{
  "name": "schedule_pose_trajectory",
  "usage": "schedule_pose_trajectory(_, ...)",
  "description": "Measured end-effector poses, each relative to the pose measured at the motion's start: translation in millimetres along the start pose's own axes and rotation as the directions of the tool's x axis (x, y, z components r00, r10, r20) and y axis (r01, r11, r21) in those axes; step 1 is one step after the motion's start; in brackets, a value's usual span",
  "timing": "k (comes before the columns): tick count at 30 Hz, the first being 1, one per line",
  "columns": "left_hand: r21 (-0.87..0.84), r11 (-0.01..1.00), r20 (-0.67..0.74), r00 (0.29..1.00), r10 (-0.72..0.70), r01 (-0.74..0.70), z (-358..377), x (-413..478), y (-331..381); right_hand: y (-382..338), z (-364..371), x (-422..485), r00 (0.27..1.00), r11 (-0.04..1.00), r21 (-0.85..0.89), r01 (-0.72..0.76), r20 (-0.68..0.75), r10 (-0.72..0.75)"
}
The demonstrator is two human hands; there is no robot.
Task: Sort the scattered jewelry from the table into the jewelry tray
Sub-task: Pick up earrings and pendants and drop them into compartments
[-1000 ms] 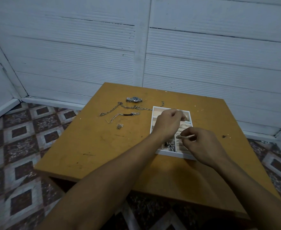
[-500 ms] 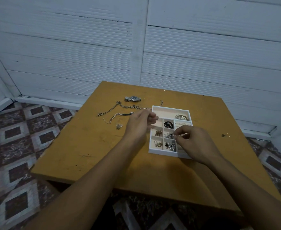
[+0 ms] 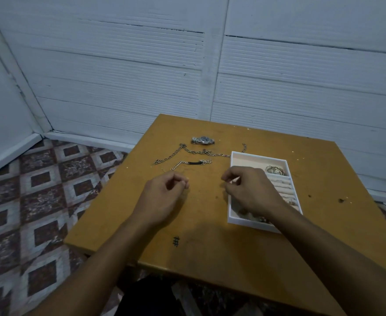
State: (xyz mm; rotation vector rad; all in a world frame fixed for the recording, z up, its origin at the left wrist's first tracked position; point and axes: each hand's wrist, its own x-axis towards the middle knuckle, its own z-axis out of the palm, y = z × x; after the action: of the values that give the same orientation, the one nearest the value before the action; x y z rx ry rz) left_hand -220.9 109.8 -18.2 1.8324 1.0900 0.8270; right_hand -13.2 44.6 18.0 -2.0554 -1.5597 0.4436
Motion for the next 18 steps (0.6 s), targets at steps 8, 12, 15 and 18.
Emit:
schedule_pose_trajectory(8, 0.484, 0.849, 0.134, 0.977, 0.168, -0.212, -23, 36, -10, -31, 33, 65, 0.991, 0.958, -0.257, 0.127, 0.068, -0.113)
schedule_pose_trajectory(12, 0.602, 0.737, 0.184, 0.951, 0.248, -0.308, -28, 52, -16, -35, 48, 89, 0.985, 0.916, -0.363, 0.168, 0.104, -0.139)
schedule_pose_trajectory(15, 0.649, 0.685, 0.2, 0.943, 0.266, -0.331, -31, 60, -22, -34, 57, 100, 0.982, 0.886, -0.426, 0.184, 0.119, -0.147)
schedule_pose_trajectory(18, 0.663, 0.671, 0.179, 0.941, 0.289, -0.332, -35, 65, -28, -33, 61, 108, 0.979, 0.861, -0.468, 0.2, 0.135, -0.154)
